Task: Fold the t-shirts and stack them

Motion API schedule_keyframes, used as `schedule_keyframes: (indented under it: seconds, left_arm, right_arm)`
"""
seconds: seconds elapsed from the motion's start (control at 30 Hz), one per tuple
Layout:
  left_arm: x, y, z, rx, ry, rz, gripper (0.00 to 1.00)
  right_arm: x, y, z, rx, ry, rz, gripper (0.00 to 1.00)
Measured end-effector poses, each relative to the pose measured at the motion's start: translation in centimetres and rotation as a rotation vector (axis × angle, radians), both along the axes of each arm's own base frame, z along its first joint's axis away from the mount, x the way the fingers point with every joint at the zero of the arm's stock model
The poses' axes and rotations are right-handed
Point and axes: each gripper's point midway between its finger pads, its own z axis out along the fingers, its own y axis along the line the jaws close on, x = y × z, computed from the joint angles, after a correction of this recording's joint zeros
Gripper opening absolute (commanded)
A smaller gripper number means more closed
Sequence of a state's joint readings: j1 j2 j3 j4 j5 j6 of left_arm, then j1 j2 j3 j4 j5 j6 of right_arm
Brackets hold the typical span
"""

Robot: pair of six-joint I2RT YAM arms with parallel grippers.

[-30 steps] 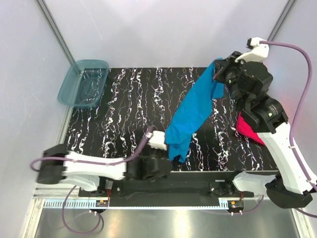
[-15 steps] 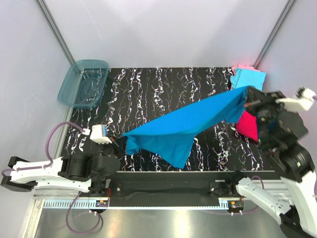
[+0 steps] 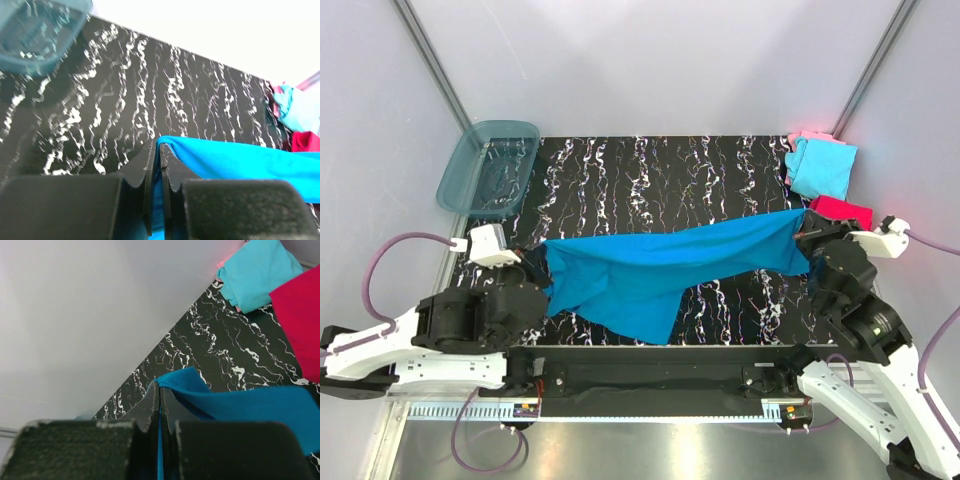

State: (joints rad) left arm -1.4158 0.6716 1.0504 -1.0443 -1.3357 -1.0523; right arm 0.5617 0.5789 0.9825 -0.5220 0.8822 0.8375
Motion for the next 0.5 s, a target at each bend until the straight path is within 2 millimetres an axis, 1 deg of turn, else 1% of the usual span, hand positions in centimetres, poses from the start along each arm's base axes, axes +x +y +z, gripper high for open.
schedule_keyframes:
  seconds: [0.1, 0.2, 0.23, 0.3, 0.37, 0.43, 0.47, 0.5]
  left_arm:
    - [0.3, 0.3, 1.0, 0.038, -0.019, 0.015, 0.12]
    - [0.6, 0.7, 1.4, 0.071, -0.032, 0.037, 0.13]
    - [0.9, 0.9, 1.4, 0.075, -0.038, 0.051, 0.15]
    - [1.4, 1.2, 0.8, 0.100, -0.040, 0.078, 0.19]
    - [2.2, 1.7, -0.3, 0.124, -0.033, 0.111, 0.19]
    - [3.1, 1.9, -1.5, 0.145, -0.016, 0.131, 0.17]
    - [3.7, 2.1, -2.1, 0.156, -0.002, 0.143, 0.12]
    - [4.4, 2.3, -2.6, 0.165, 0.012, 0.159, 0.10]
  right_arm:
    - [0.4, 0.2, -1.2, 0.012, 0.020, -0.012, 0.00]
    - [0.4, -0.2, -1.4, 0.031, 0.014, -0.040, 0.00]
    - [0.3, -0.4, -1.3, 0.041, 0.007, -0.055, 0.00]
    - [0.1, -1.1, -1.3, 0.061, -0.004, -0.093, 0.00]
    - [-0.2, -1.8, -1.6, 0.071, -0.004, -0.134, 0.00]
    - [-0.4, -2.3, -2.2, 0.075, 0.006, -0.164, 0.00]
    - [-0.3, -2.3, -2.7, 0.076, 0.012, -0.172, 0.00]
    - [-0.2, -2.3, -3.3, 0.074, 0.024, -0.180, 0.00]
